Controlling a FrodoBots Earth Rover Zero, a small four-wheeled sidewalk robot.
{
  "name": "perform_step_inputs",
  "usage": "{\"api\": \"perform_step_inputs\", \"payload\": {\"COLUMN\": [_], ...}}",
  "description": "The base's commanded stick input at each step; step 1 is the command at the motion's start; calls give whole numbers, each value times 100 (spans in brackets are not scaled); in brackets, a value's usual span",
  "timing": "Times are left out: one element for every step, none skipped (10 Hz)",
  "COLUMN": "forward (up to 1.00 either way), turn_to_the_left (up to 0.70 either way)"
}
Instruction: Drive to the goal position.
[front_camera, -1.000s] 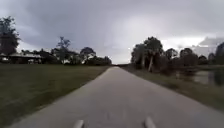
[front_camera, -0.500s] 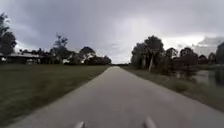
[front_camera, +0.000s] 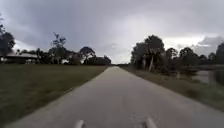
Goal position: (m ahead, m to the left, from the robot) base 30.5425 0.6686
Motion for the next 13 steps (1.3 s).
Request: {"api": "perform_step_inputs", "payload": {"forward": [100,100,100,100,100,100,100,100,100,100,100,100,100], "turn_to_the_left": [31,40,40,22,0,0,0,0,0,0,0,0,0]}}
